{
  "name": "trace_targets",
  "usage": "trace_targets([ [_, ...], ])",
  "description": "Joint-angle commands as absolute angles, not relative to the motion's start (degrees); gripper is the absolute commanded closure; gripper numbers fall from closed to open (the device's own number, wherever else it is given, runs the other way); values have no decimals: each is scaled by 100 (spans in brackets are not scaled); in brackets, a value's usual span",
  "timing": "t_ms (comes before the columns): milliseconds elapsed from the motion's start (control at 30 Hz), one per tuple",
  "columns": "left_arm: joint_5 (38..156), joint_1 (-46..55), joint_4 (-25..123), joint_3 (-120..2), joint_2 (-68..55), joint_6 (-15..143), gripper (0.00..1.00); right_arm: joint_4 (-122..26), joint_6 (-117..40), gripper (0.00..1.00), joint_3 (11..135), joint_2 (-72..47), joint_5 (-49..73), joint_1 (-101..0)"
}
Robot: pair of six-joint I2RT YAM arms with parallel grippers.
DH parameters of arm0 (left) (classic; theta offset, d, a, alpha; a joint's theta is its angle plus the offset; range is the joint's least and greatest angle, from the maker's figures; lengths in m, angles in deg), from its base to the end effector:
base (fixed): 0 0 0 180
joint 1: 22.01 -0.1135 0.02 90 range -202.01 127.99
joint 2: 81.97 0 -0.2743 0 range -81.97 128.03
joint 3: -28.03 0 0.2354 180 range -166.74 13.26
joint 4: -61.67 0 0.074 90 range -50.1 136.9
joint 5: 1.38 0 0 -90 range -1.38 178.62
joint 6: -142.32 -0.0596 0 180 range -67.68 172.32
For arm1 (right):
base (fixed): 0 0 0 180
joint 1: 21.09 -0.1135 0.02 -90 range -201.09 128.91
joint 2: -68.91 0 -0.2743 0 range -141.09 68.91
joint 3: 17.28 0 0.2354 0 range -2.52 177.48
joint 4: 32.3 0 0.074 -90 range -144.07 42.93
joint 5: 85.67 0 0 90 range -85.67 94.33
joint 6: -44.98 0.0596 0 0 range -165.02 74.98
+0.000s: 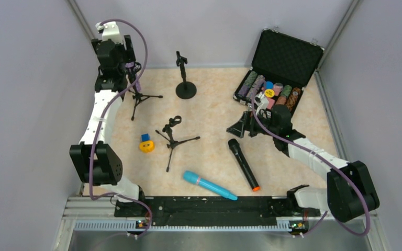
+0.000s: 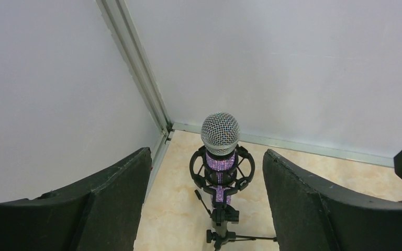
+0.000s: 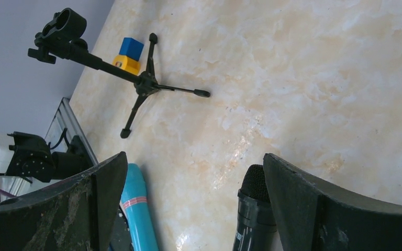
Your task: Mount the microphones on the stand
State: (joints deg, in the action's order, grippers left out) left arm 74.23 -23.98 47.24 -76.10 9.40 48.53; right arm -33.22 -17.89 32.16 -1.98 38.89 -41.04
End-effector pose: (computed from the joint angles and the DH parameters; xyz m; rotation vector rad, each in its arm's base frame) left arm 0.3871 0.0281 0.4359 -0.1701 1.5970 0.2788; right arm 0.2358 0.1216 0.2398 -0.2933 2.0400 1.1152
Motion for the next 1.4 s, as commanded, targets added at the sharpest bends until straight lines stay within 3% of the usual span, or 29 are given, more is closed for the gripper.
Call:
trace_targets([
  [0,7827,-2421,4820,-7416,459,4978,16,-3139,-1735,1,3317,6,3957,-4064],
  [300,9210,-2426,4434,-6425,-391,5583,8,-3100,-1646,1,3241,17,4014,-4065],
  [833,12861,-2416,4347,-4644,-1413,6864,6,-3076,-1572,1,3054,107,4037,-4067],
  [1367,13402,-2360,4323,-3179,-2361,7277,6,-2885,-1430,1,2956,-71,4103,-4068],
])
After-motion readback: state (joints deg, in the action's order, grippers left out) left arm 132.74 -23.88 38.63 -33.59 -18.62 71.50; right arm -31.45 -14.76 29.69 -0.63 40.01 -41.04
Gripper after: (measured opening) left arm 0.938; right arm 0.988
